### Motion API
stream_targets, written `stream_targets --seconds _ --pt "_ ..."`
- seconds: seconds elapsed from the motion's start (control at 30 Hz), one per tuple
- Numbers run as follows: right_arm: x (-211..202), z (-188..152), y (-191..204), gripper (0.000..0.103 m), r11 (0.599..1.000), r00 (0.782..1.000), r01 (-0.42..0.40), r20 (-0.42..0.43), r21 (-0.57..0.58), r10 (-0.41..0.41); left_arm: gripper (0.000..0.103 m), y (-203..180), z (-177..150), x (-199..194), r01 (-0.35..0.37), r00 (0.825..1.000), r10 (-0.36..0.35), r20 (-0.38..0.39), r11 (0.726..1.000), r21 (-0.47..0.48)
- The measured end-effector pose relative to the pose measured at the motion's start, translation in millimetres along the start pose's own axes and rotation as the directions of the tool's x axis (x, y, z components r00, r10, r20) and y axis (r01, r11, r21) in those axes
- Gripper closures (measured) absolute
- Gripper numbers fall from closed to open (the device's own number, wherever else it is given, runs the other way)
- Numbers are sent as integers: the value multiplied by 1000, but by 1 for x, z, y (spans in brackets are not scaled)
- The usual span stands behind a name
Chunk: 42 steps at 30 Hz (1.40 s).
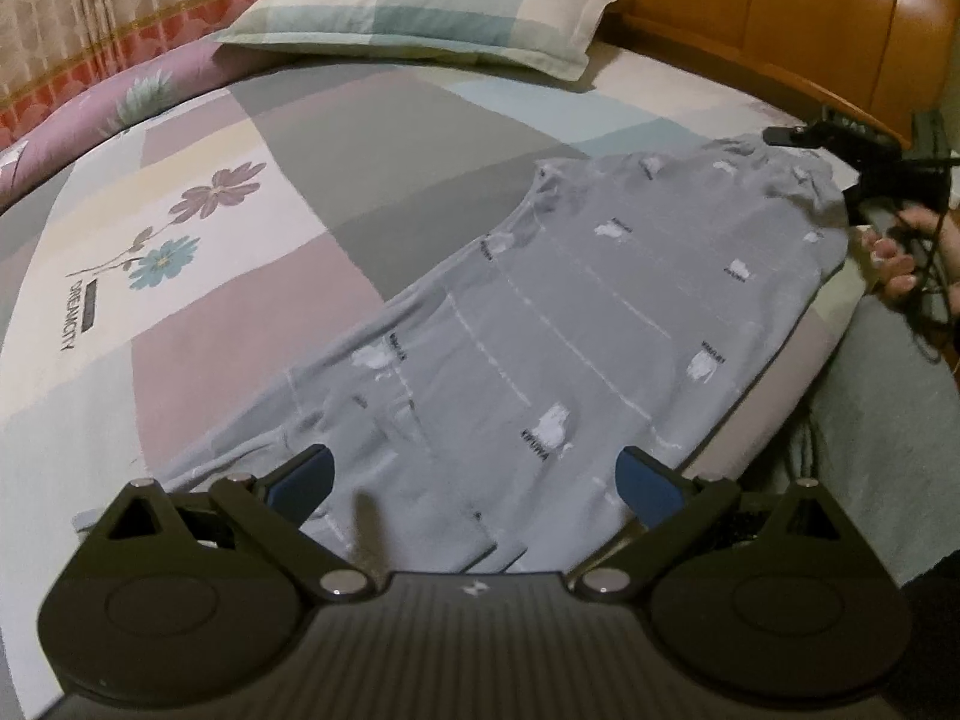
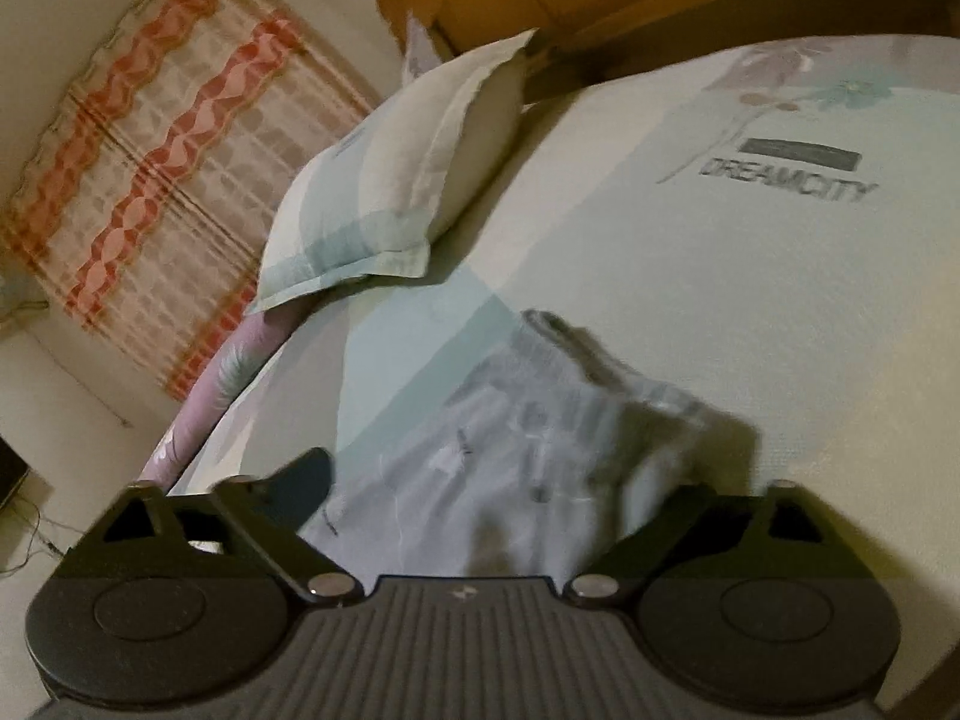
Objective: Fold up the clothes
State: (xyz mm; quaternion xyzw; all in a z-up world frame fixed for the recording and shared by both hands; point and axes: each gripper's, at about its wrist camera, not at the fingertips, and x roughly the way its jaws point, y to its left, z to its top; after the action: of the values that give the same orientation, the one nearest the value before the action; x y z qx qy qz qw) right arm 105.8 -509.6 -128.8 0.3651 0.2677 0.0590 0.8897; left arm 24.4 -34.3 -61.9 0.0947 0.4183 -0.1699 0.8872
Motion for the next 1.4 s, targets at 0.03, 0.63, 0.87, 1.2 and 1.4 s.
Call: stream_targets --seconds 0.03,0.63,0.87,1.2,1.4 --pt "-1 1 -4 30 1000 1000 4 -2 7 -4 3 1 0 -1 0 1000 0 2 1000 -4" --pt "-5 1 4 91 994 994 108 12 0 -108 3 4 -1 -8 -2 1000 2 -8 1000 23" --pt "-13 6 53 91 988 998 58 3 -145 -58 3 16 -5 -16 -21 1000 21 1 1000 8" --pt "-10 -6 123 91 972 988 -143 -80 -187 130 3 32 -18 -25 -38 999 39 5 999 -23" --pt "-2 -24 171 91 941 971 -217 -154 -259 181 3 41 -27 -29 -59 998 59 -13 998 -21"
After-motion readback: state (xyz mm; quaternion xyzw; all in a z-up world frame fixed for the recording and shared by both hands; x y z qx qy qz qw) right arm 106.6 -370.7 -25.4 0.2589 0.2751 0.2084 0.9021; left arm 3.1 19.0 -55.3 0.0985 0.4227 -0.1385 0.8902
